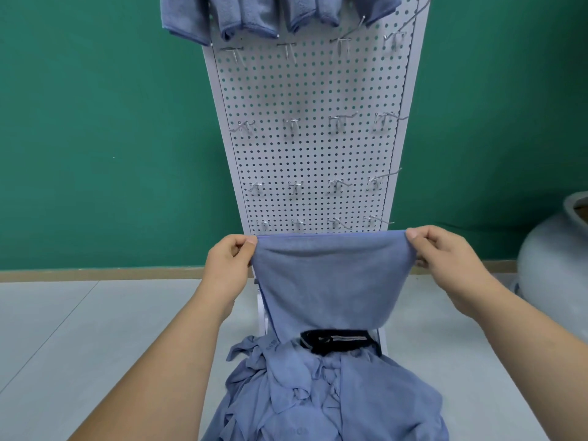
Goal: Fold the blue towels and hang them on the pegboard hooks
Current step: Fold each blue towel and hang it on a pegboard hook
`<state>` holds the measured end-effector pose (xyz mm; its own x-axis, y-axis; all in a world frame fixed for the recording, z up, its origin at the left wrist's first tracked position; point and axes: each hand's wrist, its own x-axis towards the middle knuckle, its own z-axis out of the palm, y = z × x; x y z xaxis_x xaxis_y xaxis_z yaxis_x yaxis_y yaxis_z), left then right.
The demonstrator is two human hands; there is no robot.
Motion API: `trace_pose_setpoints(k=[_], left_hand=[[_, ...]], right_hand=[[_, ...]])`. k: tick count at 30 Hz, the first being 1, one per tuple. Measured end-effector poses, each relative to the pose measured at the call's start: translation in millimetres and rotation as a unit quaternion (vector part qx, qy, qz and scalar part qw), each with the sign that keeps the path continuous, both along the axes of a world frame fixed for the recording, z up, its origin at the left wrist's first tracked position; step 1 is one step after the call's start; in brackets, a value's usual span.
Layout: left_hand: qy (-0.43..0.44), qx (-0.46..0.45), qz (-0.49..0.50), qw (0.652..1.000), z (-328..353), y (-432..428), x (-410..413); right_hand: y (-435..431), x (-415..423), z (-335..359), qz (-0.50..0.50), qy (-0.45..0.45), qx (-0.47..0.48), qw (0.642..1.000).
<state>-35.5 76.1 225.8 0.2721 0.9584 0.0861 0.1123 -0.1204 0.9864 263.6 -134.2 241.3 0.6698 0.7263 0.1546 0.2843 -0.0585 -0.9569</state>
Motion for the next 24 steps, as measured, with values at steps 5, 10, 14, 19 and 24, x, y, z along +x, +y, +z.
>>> trace_pose_setpoints(k=[5,10,14,19,24], left_hand=[[-0.140,-0.097,-0.030,0.985,16,-5,4],[-0.059,-0.076,0.079,0.992,4,-7,13],[-0.009,-0.026,0.102,0.994,-2,-20,21],[0.023,-0.007,-0.012,1.000,-1,-42,42],[0.018,0.014,-0.077,0.997,-2,-67,62]], right_hand=[[-4,-6,21,0.025,0.161,0.106,0.981],[-3,-14,19,-0.024,0.179,0.096,0.979],[6,-29,6,-0.078,0.102,0.061,0.990],[23,-54,-5,-0.076,0.019,0.037,0.996],[35,-81,-16,-0.036,-0.074,0.028,0.996]])
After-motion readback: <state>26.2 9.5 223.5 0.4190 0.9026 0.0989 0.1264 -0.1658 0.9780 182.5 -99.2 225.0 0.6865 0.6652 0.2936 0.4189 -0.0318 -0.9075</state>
